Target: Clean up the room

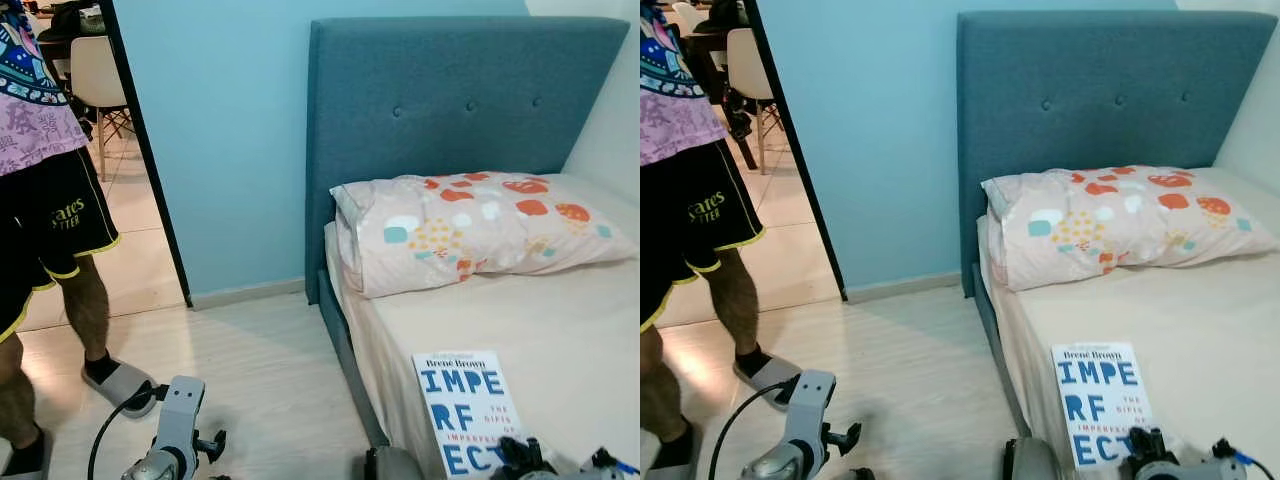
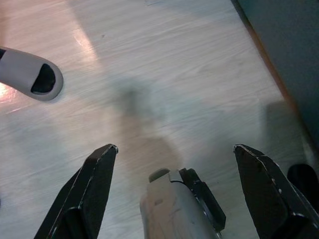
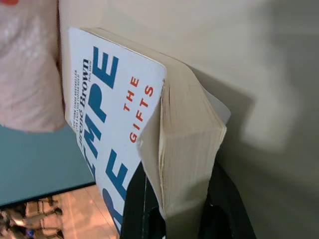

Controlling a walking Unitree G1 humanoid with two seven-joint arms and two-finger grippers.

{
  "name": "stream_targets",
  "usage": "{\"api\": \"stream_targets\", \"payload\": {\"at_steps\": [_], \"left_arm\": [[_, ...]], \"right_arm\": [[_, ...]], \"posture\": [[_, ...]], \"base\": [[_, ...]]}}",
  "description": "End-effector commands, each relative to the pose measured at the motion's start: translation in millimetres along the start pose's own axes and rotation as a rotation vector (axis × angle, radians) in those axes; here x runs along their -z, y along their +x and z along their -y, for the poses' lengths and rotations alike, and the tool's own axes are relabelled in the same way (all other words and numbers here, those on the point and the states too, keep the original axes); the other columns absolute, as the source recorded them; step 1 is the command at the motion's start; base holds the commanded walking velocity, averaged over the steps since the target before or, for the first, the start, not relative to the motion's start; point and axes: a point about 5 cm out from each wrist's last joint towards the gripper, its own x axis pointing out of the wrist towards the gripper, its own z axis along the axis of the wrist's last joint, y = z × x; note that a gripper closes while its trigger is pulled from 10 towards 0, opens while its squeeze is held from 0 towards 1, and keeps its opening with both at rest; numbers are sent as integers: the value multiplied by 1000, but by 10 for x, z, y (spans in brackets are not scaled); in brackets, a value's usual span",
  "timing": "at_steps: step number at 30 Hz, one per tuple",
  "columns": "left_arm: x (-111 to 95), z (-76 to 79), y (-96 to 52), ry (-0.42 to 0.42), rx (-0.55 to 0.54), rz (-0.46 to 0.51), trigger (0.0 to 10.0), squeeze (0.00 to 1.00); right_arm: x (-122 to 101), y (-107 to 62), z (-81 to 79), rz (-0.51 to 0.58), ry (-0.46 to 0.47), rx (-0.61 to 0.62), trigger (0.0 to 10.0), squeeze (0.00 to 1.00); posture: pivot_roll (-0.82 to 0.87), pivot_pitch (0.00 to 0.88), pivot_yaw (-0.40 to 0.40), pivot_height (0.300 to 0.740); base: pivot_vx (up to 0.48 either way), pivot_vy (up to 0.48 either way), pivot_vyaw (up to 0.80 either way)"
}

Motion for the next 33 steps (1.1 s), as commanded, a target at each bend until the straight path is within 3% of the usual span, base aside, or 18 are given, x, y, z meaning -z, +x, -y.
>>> {"api": "stream_targets", "payload": {"at_steps": [1, 2, 4, 7, 10, 11, 13, 17, 19, 20, 26, 29, 33], "left_arm": [[-54, -65, 2, 1, -22, 16, 10000, 0], [-54, -65, 2, 1, -22, 16, 10000, 0], [-78, -74, 6, 1, -25, 25, 10000, 0], [-84, -78, 6, 0, -26, 28, 10000, 0], [-79, -92, -3, 0, -27, 35, 10000, 0], [-79, -92, -3, 0, -27, 35, 10000, 0], [-49, -132, -29, 1, -33, 42, 10000, 0], [-49, -132, -29, 1, -33, 42, 10000, 0], [-39, -155, -41, 1, -37, 45, 10000, 0], [-9, -202, -71, 8, -41, 48, 10000, 0], [20, -248, -101, 17, -43, 50, 10000, 0], [71, -339, -164, 38, -43, 57, 10000, 0], [34, -422, -200, 48, -46, 90, 10000, 0]], "right_arm": [[20, 116, -179, -42, -95, -45, 0, 0], [20, 116, -179, -42, -95, -45, 0, 0], [-70, 222, -374, -34, -168, -85, 0, 0], [-111, 265, -466, -27, -186, -104, 0, 0], [-207, 375, -710, -5, -230, -147, 0, 0], [-207, 375, -710, -5, -230, -147, 0, 0], [-315, 462, -953, 29, -271, -172, 0, 0], [-315, 462, -953, 29, -271, -172, 0, 0], [-351, 489, -1028, 41, -289, -173, 0, 0], [-401, 501, -1065, 57, -305, -166, 0, 0], [-446, 499, -1066, 68, -321, -153, 0, 0], [-556, 477, -978, 84, -352, -105, 0, 0], [-701, 461, -930, 111, -375, -74, 0, 0]], "posture": [[-89, 28, 5, 561], [-89, 28, 5, 561], [-83, 28, 4, 561], [-75, 30, 2, 561], [-58, 42, -5, 561], [-58, 42, -5, 561], [-31, 74, -10, 561], [-31, 74, -10, 561], [-31, 74, -10, 561], [-4, 122, -8, 561], [4, 149, -2, 561], [32, 212, 13, 561], [45, 235, 18, 561]], "base": [[0, 0, 0], [0, 0, 0], [0, 0, 0], [0, 0, 0], [0, 0, 0], [0, 0, 0], [0, 0, 0], [0, 0, 0], [0, 0, 0], [0, 0, 0], [0, 0, 0], [0, 0, 0], [0, 0, 0]]}}
